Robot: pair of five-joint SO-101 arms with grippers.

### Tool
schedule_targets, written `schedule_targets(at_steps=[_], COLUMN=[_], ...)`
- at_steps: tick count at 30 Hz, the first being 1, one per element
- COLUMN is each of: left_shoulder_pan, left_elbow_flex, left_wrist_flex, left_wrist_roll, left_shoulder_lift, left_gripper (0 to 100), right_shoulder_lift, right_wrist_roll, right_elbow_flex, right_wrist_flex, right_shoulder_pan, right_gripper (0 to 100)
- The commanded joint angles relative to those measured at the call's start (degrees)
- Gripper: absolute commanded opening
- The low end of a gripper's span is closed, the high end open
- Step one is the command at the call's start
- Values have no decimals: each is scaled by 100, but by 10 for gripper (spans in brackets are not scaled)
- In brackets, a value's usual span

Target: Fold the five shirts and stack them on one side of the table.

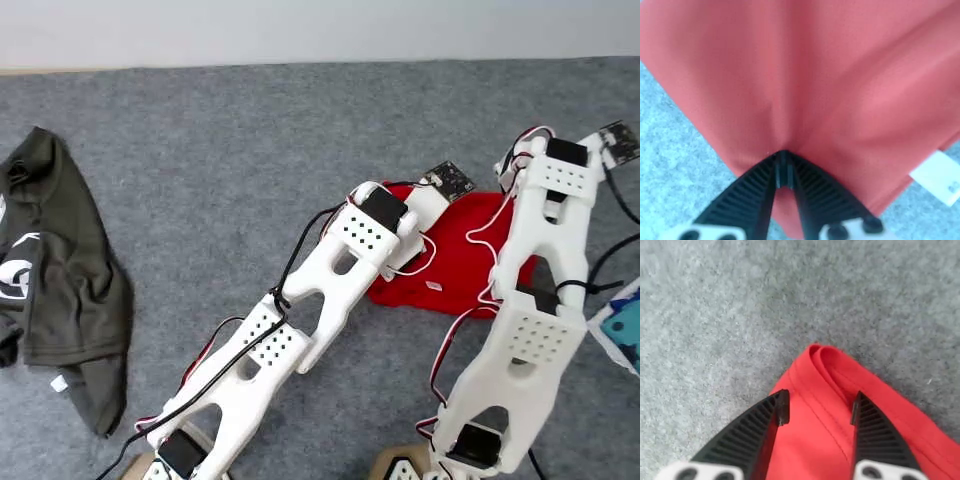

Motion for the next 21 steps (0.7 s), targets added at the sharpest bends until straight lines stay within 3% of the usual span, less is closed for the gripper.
schedule_targets(at_steps=[1,9,21], left_shoulder_pan=[62,62,62], left_elbow_flex=[-48,-48,-48], left_wrist_flex=[123,123,123], left_wrist_roll=[26,26,26], left_shoulder_lift=[-35,-35,-35], left_gripper=[2,2,2], right_shoulder_lift=[-224,207,207], right_wrist_roll=[53,79,695], right_elbow_flex=[-281,-290,-290], right_wrist_flex=[-48,-602,-2088], right_shoulder_pan=[31,-48,-13], right_gripper=[206,205,205])
